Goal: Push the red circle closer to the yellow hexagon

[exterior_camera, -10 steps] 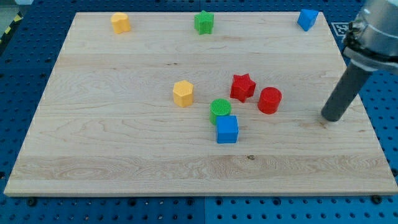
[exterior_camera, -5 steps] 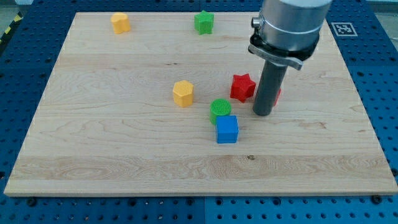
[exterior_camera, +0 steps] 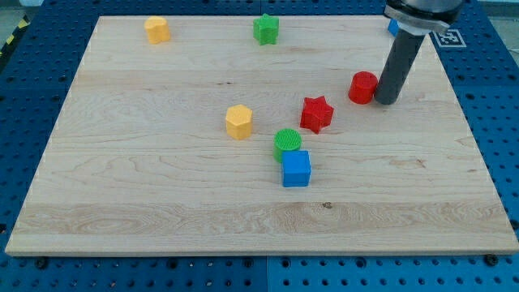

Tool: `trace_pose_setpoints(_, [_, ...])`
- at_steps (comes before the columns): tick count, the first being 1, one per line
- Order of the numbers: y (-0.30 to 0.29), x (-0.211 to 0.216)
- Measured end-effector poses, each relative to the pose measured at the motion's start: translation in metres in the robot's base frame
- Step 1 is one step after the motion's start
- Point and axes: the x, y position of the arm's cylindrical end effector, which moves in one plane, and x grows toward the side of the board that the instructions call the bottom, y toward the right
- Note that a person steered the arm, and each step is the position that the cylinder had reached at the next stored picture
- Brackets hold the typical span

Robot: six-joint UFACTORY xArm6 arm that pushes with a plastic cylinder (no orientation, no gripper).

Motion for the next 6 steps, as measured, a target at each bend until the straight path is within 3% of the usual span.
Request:
trace_pose_setpoints(2, [-0.074, -0.022])
trace_pose_setpoints(4, [-0.076, -0.043])
trace_pose_setpoints(6, [-0.161, -0.043])
